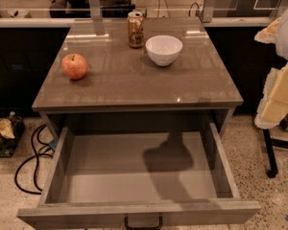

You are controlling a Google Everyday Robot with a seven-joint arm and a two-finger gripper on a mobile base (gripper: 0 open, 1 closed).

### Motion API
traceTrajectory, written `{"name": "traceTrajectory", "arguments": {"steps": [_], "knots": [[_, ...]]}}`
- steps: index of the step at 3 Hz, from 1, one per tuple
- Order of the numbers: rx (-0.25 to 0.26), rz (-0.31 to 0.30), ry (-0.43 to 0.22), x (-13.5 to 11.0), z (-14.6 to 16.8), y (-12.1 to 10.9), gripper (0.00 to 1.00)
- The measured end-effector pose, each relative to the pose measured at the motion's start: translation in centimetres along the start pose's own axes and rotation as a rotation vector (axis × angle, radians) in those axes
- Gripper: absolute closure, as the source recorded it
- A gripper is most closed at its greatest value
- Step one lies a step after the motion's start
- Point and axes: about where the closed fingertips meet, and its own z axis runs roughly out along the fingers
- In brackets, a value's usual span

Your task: Place apple into top drawer

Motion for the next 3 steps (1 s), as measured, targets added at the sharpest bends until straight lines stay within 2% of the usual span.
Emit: {"name": "traceTrajectory", "arguments": {"steps": [1, 2, 3], "knots": [[0.000, 0.000, 0.000, 0.0, 0.0, 0.0, 0.00], [0.024, 0.039, -0.057, -1.1, 1.2, -0.9, 0.00], [0.033, 0.104, -0.200, -4.3, 4.4, -1.7, 0.00]]}}
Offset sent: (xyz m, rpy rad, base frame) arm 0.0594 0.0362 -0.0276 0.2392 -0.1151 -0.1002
